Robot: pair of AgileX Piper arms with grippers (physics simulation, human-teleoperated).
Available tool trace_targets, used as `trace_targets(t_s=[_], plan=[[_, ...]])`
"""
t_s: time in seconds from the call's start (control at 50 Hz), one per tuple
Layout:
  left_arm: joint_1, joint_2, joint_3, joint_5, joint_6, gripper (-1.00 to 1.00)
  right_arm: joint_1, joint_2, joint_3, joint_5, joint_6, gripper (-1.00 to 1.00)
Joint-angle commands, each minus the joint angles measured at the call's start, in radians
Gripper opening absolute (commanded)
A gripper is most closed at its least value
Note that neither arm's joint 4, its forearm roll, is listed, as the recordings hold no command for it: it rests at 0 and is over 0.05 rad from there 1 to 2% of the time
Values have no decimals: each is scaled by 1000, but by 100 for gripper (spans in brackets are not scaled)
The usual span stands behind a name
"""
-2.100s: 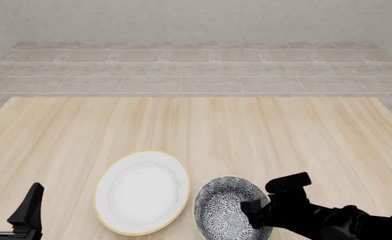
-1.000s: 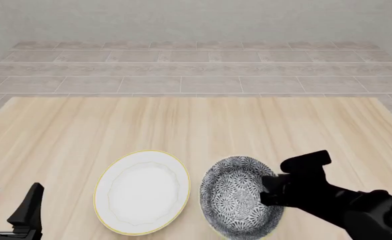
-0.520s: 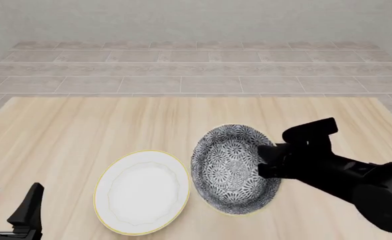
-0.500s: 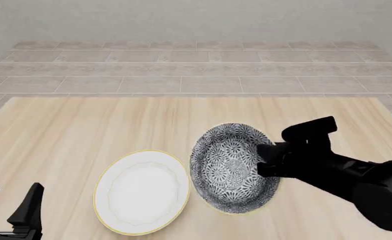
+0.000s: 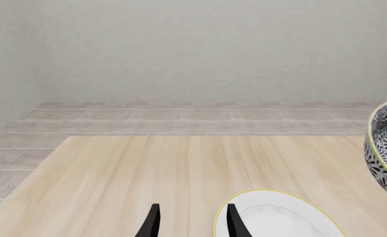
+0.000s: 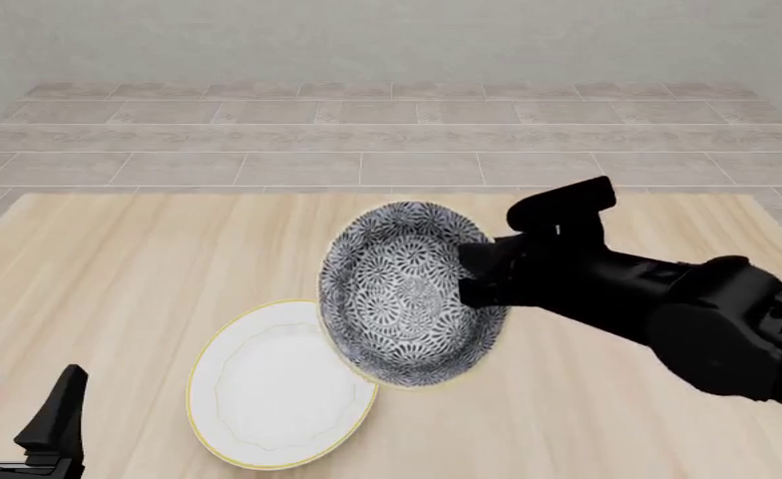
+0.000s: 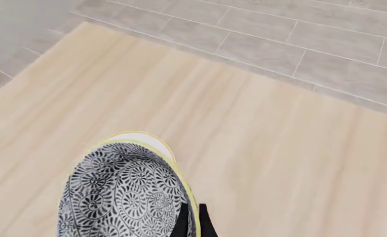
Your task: Put the bowl on the plate.
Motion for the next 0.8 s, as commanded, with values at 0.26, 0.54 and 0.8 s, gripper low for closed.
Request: trace_targets(t_s=[0.26,0.54,0.8], plan=[[0,0,0,0,0,100,69,104,-50,-78,41,-100],[0,0,0,0,0,100,103,192,-101,-110,48,-100],[0,0,0,0,0,100,118,265,-147,-128,56,-100]])
